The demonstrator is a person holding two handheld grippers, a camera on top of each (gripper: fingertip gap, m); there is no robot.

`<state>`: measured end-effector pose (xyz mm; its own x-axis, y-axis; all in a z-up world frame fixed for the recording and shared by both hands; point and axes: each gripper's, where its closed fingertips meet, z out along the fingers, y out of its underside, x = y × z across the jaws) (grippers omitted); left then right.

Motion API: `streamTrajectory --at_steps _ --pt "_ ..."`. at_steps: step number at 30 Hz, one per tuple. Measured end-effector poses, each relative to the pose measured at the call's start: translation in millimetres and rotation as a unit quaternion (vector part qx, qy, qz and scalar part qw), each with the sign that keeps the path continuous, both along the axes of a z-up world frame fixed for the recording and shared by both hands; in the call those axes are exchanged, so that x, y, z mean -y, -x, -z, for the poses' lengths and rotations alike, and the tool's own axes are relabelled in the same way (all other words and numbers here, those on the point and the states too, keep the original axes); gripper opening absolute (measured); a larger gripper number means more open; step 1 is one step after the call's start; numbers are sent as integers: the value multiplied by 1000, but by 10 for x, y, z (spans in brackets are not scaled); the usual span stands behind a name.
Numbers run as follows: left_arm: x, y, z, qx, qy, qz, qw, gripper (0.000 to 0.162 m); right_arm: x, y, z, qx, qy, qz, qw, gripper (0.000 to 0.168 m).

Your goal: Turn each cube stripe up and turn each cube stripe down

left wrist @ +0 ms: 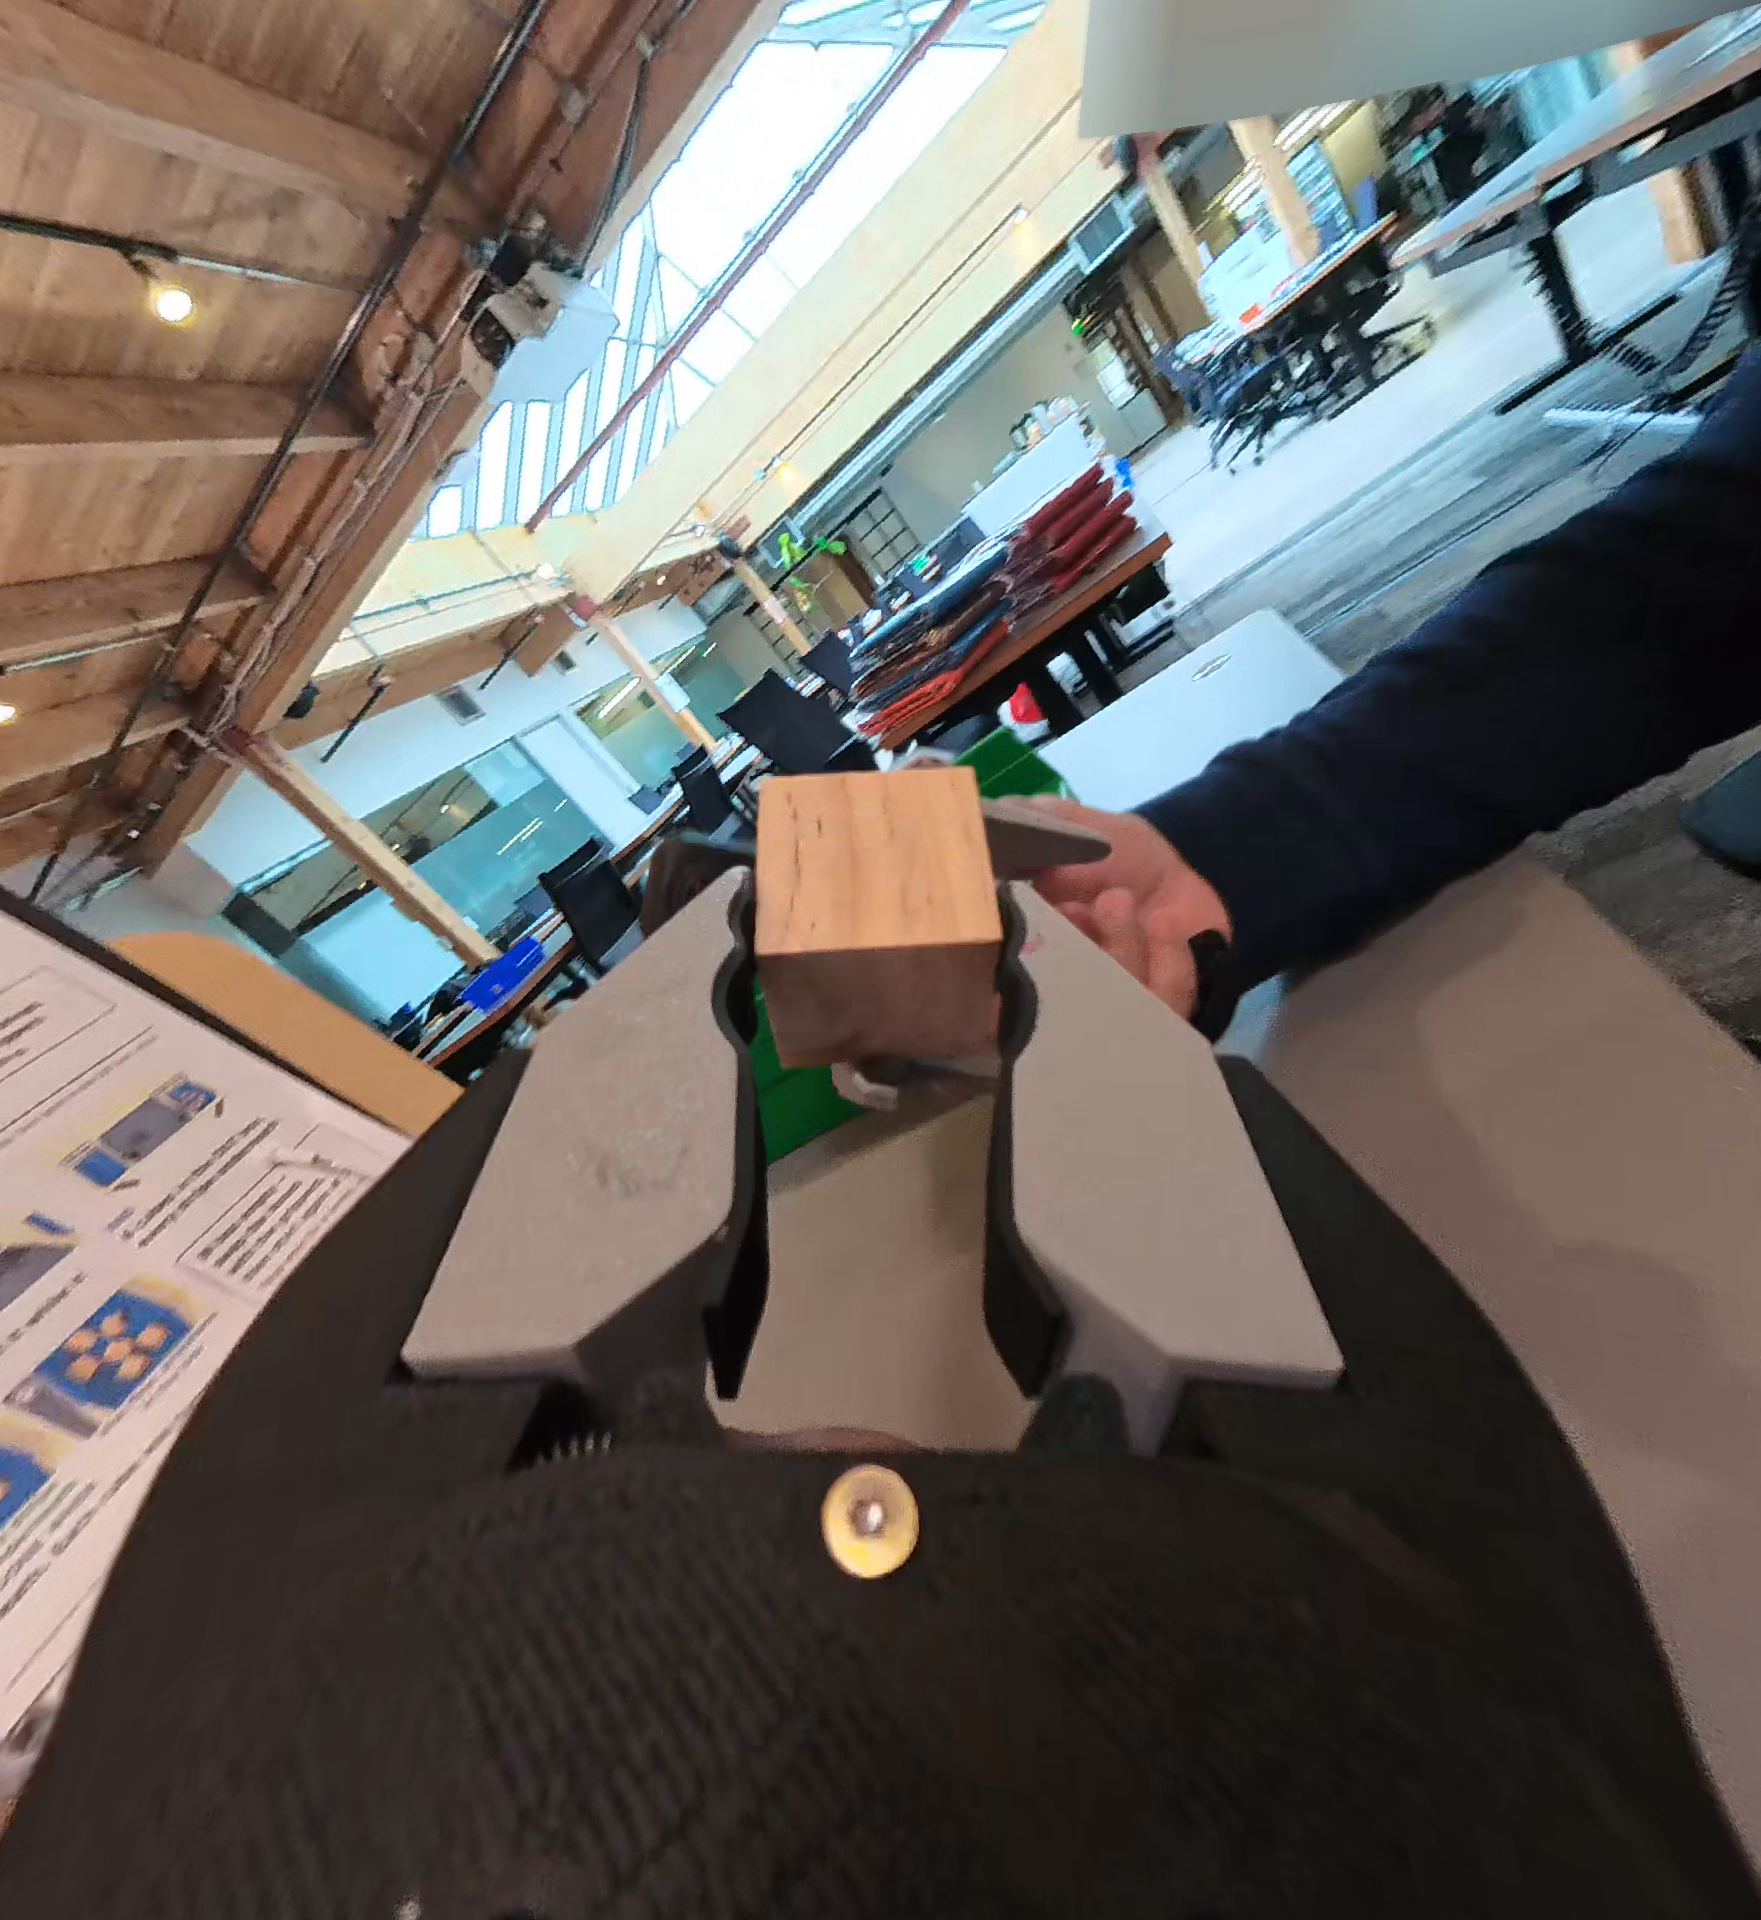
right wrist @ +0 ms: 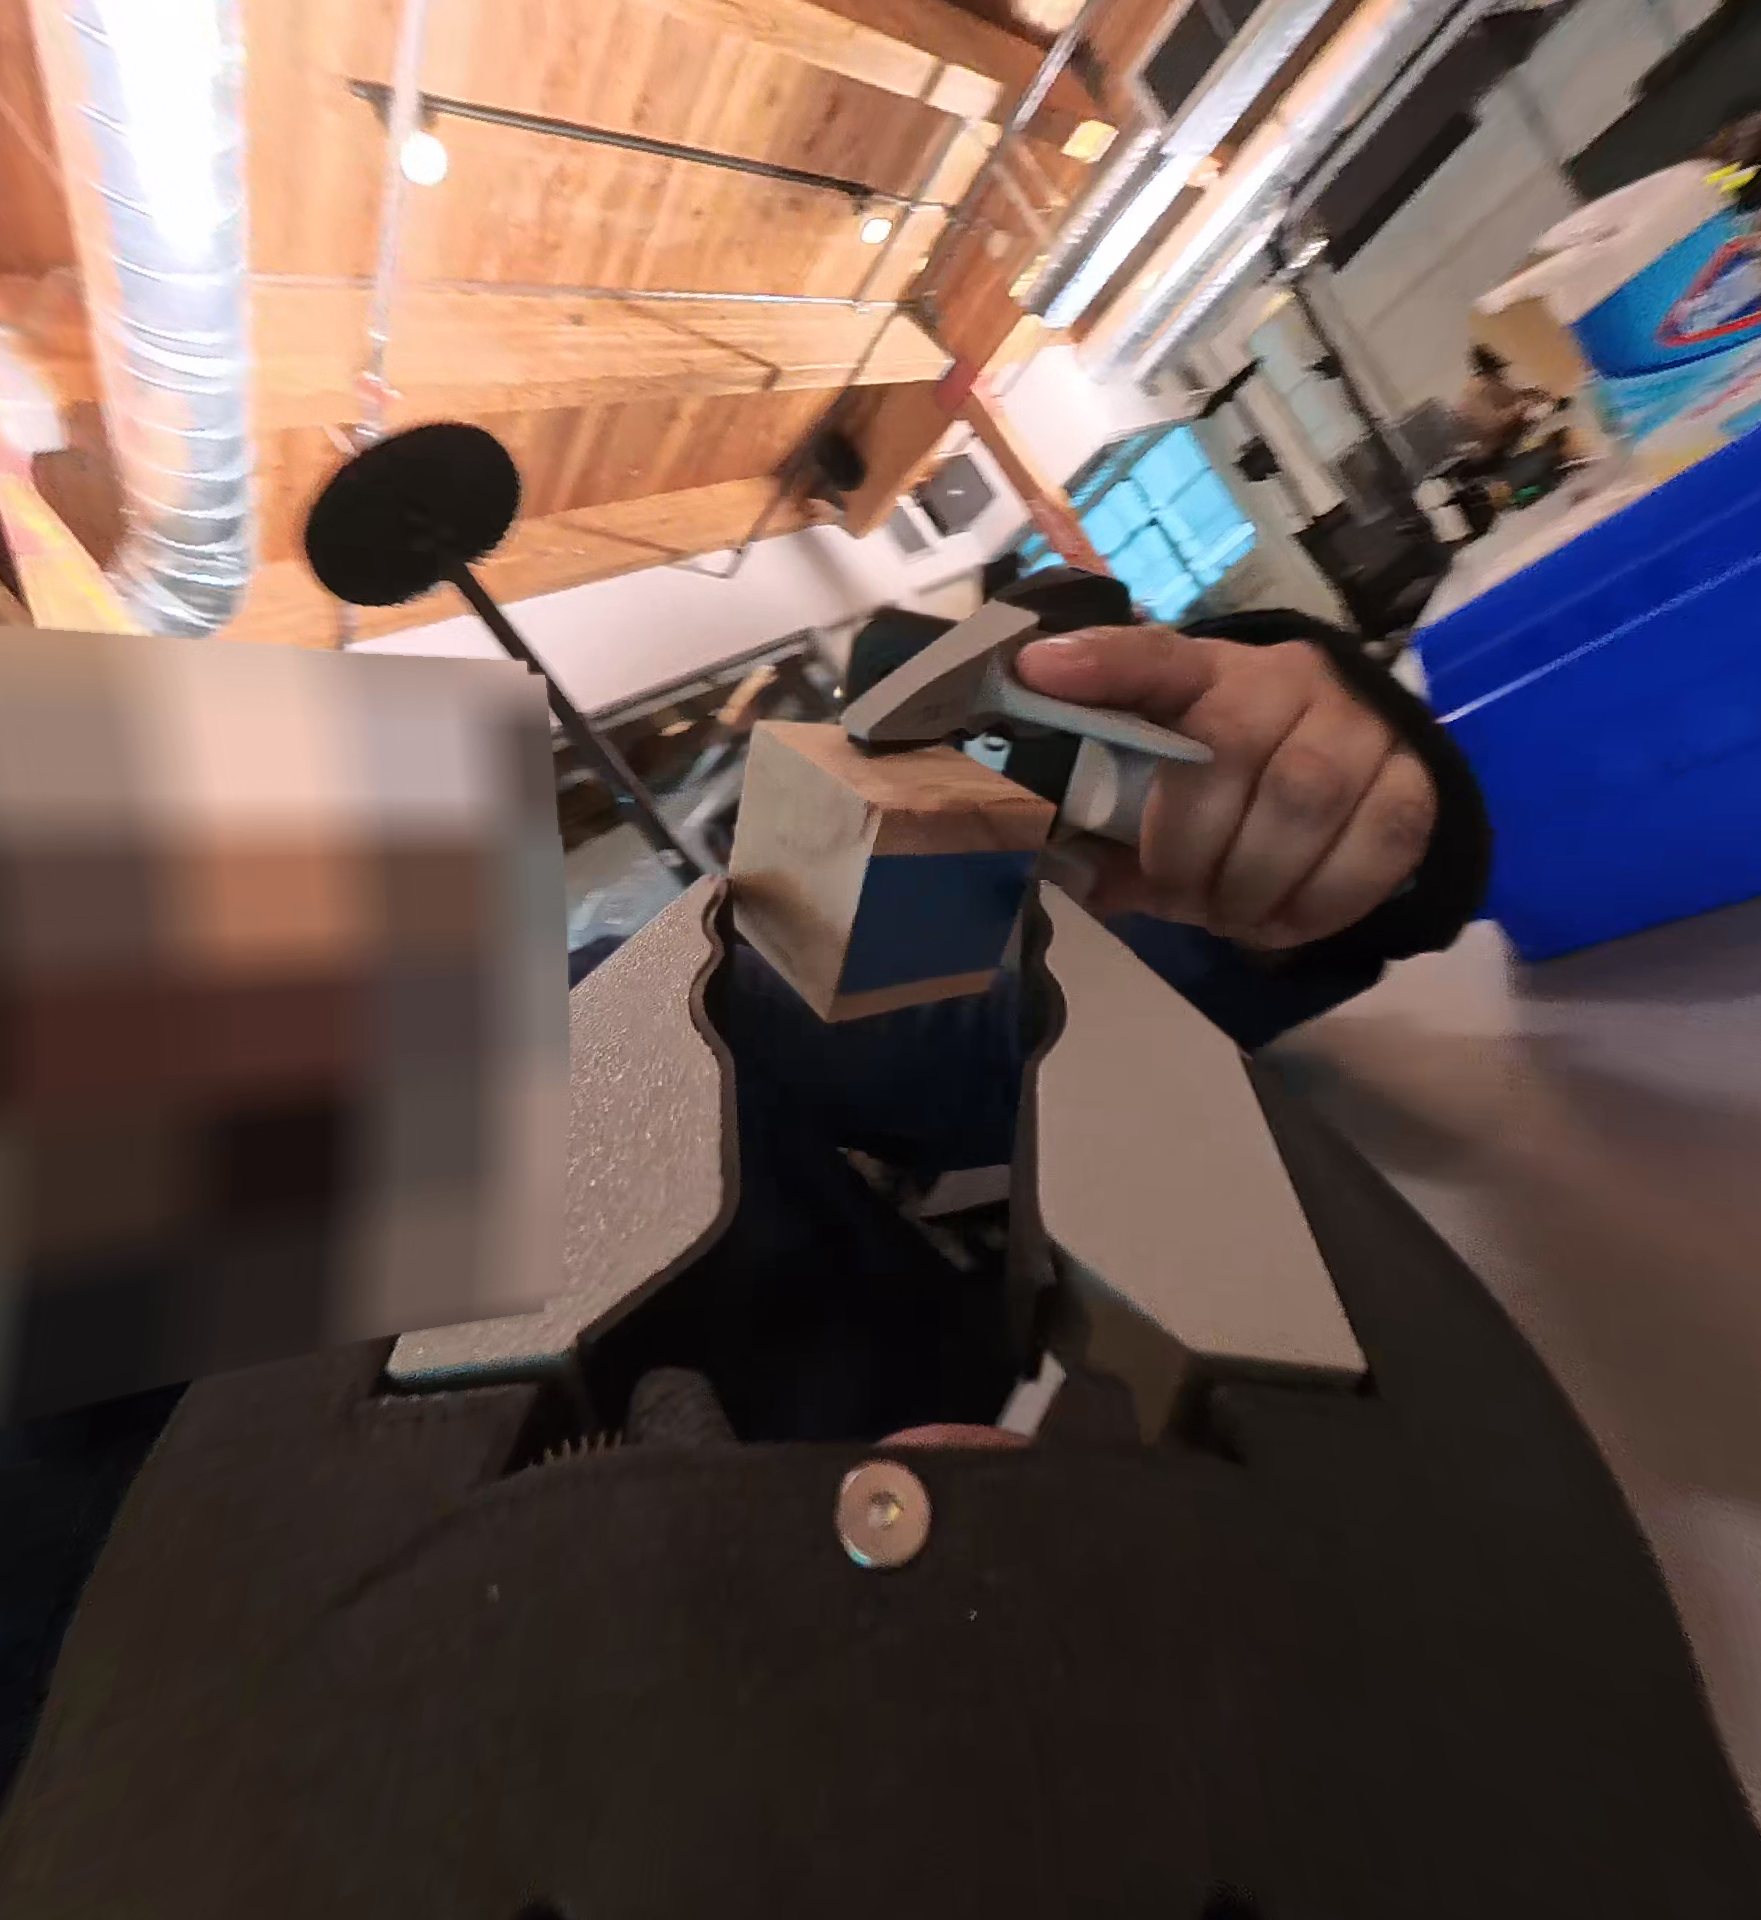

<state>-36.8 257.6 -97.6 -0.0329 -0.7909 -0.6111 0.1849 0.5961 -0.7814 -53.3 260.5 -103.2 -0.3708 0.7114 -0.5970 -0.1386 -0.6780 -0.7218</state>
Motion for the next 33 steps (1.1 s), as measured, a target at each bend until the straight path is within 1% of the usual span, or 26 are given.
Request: streamTrajectory --at_steps 1,3,4,6,10,12,14,15,16,17,19,22,25,26,27,29,31,33 --pt "-48 3 28 -1 1 -9 1000 44 -36 -2 29 16 -10 19 1000 52" --pt "-107 34 46 5 13 -13 1000 43 -67 -23 34 23 -24 39 999 46" --pt "-135 54 55 8 19 -15 1000 43 -69 -52 0 11 -23 39 999 41" --pt "-196 74 123 2 22 -26 999 43 -63 -120 -108 -25 -11 30 999 36" --pt "-197 68 212 -8 23 -29 999 44 -161 -91 2 -2 7 47 999 14" --pt "-243 63 235 -12 20 -44 999 43 -191 -109 8 -7 20 44 999 21" --pt "-311 59 277 -20 16 -61 998 43 -251 -118 36 3 25 59 998 30" --pt "-341 53 310 -27 10 -70 997 43 -313 -100 102 29 25 81 996 46" --pt "-371 42 348 -34 1 -81 996 43 -376 -83 186 61 18 107 992 57" --pt "-390 28 390 -42 -10 -92 995 43 -422 -74 256 87 7 129 988 59" --pt "-392 -3 460 -55 -25 -102 993 43 -423 -50 313 108 -8 137 985 58" --pt "-458 -33 504 -67 -32 -128 989 43 -320 -6 282 97 -1 99 990 59" --pt "-541 -36 580 -84 -35 -147 985 43 -285 56 338 117 -17 97 988 62" --pt "-561 -41 611 -91 -40 -153 983 43 -329 72 388 135 -27 116 984 59" --pt "-567 -48 632 -94 -45 -156 982 43 -393 77 445 155 -42 144 976 45" --pt "-587 -56 654 -96 -46 -162 981 43 -410 73 470 169 -52 155 972 45" --pt "-624 -78 688 -102 -22 -172 980 45 -456 58 483 180 -53 172 967 45" --pt "-660 -108 736 -109 4 -184 977 48 -508 26 510 204 -71 200 956 44"
